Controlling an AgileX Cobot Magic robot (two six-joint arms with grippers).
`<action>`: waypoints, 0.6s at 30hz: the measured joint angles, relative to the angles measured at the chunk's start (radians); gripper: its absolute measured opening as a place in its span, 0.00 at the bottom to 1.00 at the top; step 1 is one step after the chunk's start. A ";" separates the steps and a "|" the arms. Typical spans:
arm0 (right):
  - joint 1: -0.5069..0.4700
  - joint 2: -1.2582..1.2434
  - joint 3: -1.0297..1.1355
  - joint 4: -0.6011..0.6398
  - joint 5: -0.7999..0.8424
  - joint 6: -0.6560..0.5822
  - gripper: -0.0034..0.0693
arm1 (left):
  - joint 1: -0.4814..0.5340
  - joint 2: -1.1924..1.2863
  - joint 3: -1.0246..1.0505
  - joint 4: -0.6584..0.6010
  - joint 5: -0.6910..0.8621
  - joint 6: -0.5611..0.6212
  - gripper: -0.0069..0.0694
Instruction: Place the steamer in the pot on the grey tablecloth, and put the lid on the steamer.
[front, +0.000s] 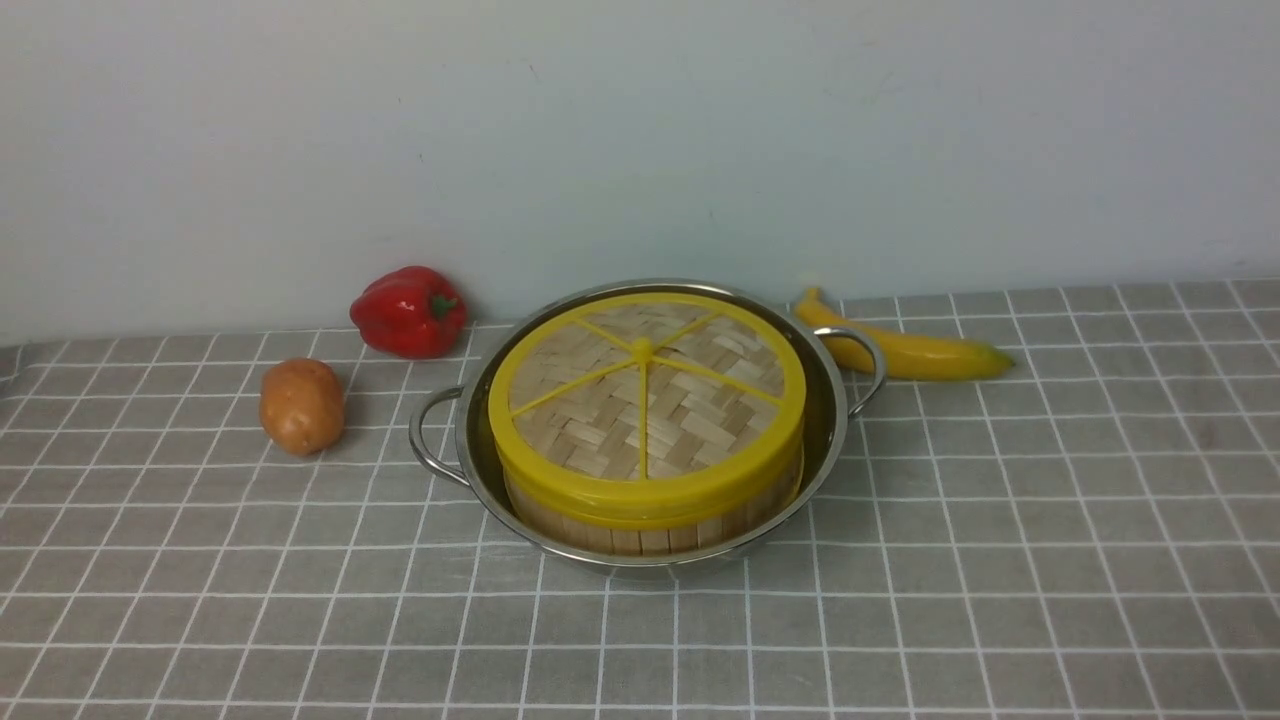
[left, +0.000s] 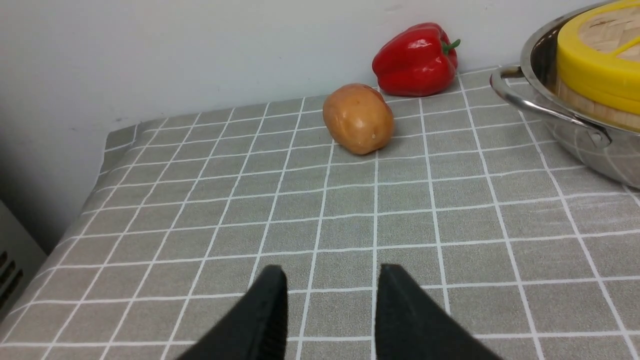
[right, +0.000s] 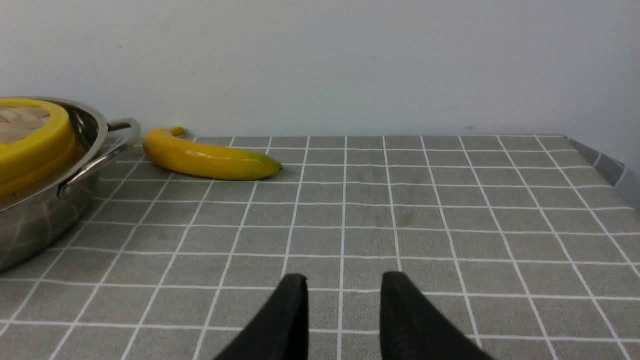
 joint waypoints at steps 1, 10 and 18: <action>0.000 0.000 0.000 0.000 0.001 0.000 0.37 | 0.000 0.000 0.000 0.000 0.000 0.000 0.41; 0.001 -0.029 0.000 -0.005 0.017 0.003 0.38 | 0.000 0.000 0.000 0.000 0.000 0.000 0.41; 0.073 -0.044 0.001 0.000 0.041 0.003 0.38 | 0.000 0.000 0.000 0.000 0.000 0.000 0.41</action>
